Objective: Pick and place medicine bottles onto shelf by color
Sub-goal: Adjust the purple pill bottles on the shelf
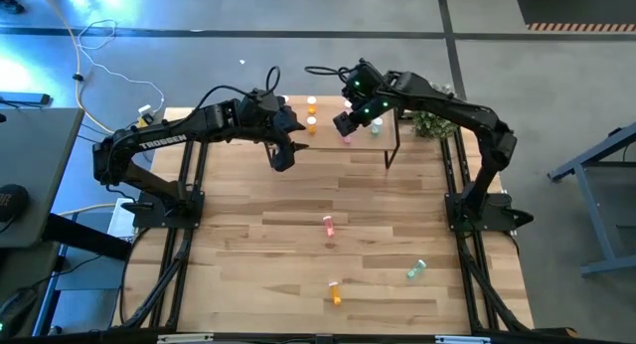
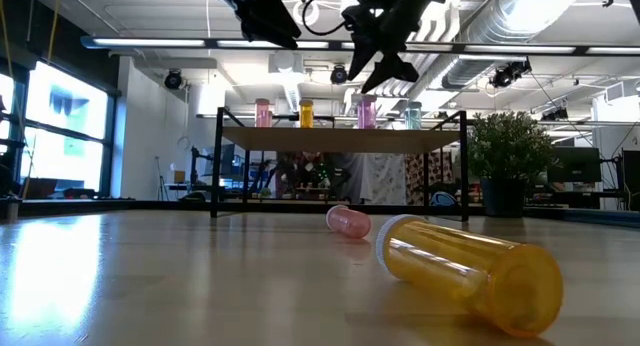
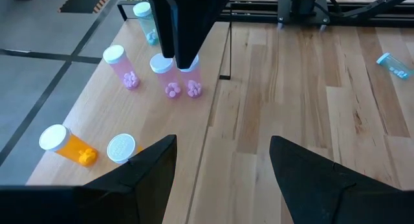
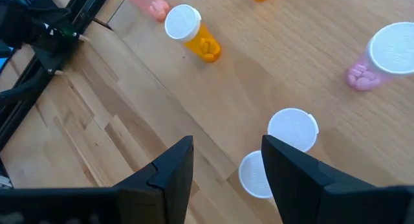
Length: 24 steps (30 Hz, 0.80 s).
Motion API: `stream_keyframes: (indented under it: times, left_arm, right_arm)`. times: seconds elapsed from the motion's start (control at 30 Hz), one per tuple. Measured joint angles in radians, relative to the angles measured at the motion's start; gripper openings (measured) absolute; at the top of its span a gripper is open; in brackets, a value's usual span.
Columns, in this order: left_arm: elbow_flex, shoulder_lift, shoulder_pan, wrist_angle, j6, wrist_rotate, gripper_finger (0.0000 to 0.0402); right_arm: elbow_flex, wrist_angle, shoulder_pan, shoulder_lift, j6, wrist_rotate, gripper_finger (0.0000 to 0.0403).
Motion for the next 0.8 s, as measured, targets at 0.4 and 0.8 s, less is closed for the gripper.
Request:
stream_keyframes:
  times: [0.4,0.8]
  left_arm:
    - [0.0,0.0,0.0,0.0,0.0,0.0,0.0236]
    - [0.0,0.0,0.0,0.001,0.0,0.0,0.0236]
  right_arm:
    - [0.003,-0.007,-0.012,-0.007,-0.011,-0.006,0.0174]
    - [0.006,-0.012,-0.012,-0.016,-0.026,-0.002,0.0174]
